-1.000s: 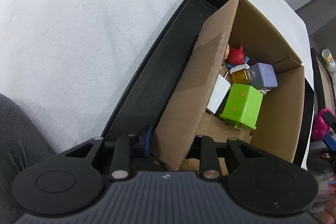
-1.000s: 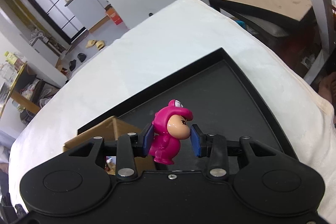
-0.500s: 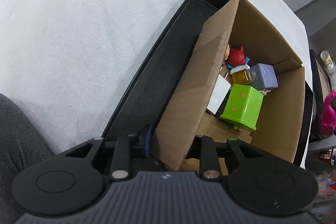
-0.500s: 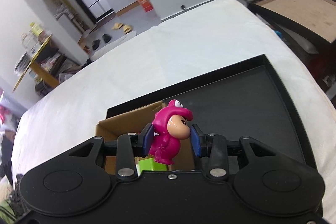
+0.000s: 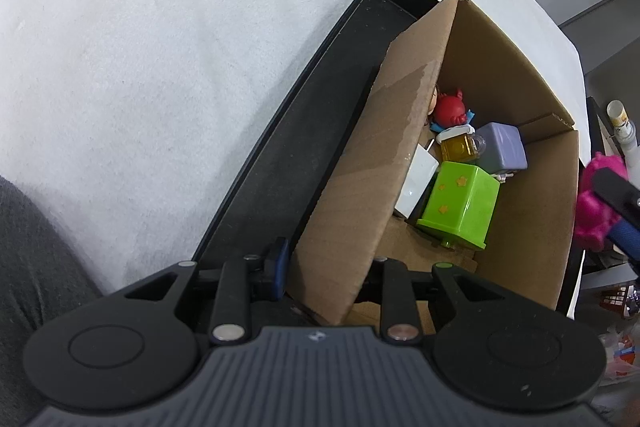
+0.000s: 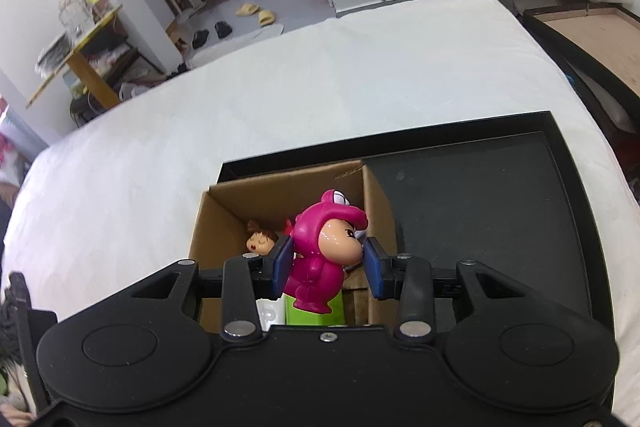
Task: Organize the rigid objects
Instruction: 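Carry the pink dinosaur into the box and open the right gripper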
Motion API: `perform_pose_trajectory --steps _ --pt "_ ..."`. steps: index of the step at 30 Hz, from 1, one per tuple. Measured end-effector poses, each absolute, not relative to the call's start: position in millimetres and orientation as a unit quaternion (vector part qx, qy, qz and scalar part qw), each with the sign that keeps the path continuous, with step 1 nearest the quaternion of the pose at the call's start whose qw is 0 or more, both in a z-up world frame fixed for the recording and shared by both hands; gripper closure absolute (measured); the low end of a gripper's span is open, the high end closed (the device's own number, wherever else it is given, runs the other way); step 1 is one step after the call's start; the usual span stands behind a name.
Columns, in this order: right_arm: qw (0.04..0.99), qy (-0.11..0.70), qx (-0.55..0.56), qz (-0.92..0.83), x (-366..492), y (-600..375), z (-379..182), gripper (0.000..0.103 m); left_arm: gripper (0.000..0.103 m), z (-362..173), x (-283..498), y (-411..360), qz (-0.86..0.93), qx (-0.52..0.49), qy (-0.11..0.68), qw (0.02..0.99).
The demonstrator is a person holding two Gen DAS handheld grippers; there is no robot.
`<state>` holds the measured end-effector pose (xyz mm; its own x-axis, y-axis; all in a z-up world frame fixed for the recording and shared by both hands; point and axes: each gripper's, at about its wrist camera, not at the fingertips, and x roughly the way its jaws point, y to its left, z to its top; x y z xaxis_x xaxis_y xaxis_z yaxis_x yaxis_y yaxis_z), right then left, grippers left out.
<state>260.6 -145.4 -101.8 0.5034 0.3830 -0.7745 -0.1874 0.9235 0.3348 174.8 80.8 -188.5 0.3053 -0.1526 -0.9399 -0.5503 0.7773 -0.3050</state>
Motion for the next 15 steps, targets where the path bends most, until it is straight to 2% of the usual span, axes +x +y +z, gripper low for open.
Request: perform_pose_trajectory --steps 15 --pt "0.858 0.483 0.08 0.154 255 -132 -110 0.061 0.075 -190 176 84 0.128 -0.323 0.569 0.745"
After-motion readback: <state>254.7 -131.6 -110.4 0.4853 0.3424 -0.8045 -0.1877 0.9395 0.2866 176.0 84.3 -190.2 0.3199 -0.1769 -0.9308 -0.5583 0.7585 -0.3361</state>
